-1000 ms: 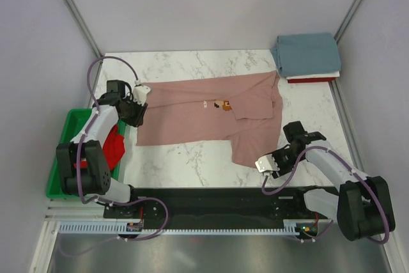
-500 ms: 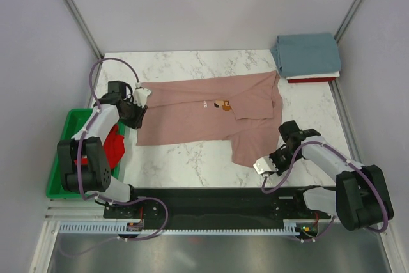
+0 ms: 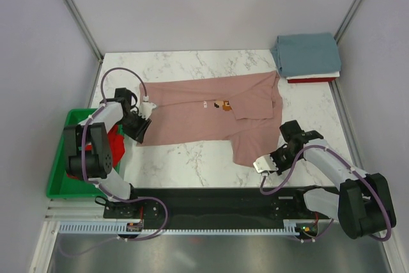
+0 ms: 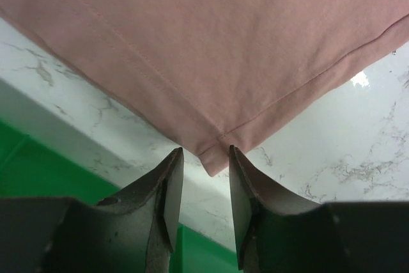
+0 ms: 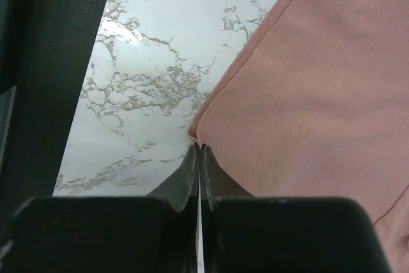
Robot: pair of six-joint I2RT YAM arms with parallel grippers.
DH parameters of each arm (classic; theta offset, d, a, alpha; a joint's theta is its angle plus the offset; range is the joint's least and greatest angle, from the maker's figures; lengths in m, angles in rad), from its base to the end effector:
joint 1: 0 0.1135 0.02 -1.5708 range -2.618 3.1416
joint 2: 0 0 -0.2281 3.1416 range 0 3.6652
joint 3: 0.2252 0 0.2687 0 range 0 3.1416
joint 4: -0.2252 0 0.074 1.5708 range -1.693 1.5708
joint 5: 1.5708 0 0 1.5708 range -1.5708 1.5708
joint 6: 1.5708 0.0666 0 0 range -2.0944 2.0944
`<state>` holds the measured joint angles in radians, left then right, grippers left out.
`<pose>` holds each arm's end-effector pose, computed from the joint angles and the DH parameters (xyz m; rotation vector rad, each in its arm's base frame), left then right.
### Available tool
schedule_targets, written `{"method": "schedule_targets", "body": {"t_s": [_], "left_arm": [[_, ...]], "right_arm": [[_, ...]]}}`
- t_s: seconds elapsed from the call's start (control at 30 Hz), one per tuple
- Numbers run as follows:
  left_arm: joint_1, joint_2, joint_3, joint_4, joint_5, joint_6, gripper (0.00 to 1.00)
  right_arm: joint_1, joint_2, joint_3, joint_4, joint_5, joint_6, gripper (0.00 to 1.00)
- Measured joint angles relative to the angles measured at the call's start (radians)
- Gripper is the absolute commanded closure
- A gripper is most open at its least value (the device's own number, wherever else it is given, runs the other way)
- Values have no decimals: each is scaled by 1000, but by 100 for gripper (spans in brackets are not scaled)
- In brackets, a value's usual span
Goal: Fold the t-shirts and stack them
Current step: Fold the tshirt
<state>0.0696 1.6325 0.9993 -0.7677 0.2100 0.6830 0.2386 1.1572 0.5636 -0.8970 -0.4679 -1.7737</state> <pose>0.3045 0.0073 0.0974 0.9006 2.7576 -0.1936 0.1772 0.0740 0.0926 -2.3230 1.4406 0.3926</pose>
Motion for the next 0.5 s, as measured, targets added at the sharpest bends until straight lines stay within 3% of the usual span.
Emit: {"method": "schedule_targets", "body": {"t_s": [0.5], "left_arm": [[0,14,-37,-28,0,3,53]], "right_arm": [[0,0,0,11,6,24,100]]}}
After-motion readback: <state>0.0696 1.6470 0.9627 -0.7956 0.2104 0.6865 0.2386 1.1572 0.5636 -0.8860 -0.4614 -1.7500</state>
